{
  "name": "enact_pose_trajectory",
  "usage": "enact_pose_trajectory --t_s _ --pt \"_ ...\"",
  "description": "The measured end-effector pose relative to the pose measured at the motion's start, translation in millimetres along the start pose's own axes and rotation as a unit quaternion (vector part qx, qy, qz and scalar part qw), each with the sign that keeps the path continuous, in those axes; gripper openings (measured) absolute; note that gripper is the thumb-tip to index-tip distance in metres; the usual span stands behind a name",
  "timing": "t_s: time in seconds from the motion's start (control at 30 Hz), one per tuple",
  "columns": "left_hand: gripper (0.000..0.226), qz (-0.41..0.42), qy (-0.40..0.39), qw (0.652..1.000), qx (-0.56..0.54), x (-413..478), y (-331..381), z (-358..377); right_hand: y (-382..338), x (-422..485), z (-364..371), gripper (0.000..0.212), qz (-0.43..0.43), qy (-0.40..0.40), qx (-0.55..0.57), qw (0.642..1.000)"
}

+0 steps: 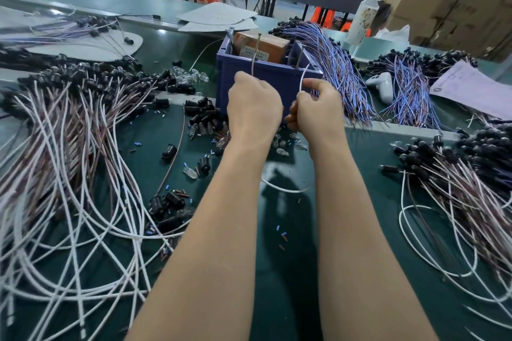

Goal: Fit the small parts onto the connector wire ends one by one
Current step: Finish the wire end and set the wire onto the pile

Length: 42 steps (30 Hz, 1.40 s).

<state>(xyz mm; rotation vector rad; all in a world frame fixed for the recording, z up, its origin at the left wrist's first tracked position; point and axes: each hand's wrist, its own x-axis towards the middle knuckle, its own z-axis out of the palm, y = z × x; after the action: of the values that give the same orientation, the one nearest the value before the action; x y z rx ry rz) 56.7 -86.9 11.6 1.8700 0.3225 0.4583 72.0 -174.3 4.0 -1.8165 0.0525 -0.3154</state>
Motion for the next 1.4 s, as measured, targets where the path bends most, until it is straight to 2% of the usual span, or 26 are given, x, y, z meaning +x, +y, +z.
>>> enact_pose_trajectory --t_s 0.23,0.3,0.43,0.87,1.2,1.4 --pt "0.018 0.091 0.058 0.992 0.072 -20.7 1.2 13.5 1.0 1.8 -3.4 0.032 -0.003 0.020 -0.021 1.000" --pt "0.017 0.082 0.053 0.994 0.056 -19.5 -2.5 14.8 1.3 1.6 -2.6 0.032 -0.007 0.022 -0.023 0.999" --pt "0.022 -0.016 -0.004 0.998 -0.065 -6.8 -10.1 12.1 0.8 -0.2 1.0 0.028 -0.015 0.014 -0.018 1.000" --pt "0.023 0.010 -0.060 0.998 0.004 -1.4 -8.8 3.2 1.9 -3.2 1.2 0.034 -0.041 -0.022 -0.062 0.997" --pt "0.023 0.025 -0.072 0.997 0.020 -2.9 -6.6 4.8 -0.2 -2.4 0.0 0.032 -0.018 0.049 -0.052 0.997" --pt "0.023 0.029 -0.073 0.997 0.024 -4.0 -6.8 6.0 0.8 -1.1 -3.0 0.017 -0.025 0.100 -0.039 0.994"
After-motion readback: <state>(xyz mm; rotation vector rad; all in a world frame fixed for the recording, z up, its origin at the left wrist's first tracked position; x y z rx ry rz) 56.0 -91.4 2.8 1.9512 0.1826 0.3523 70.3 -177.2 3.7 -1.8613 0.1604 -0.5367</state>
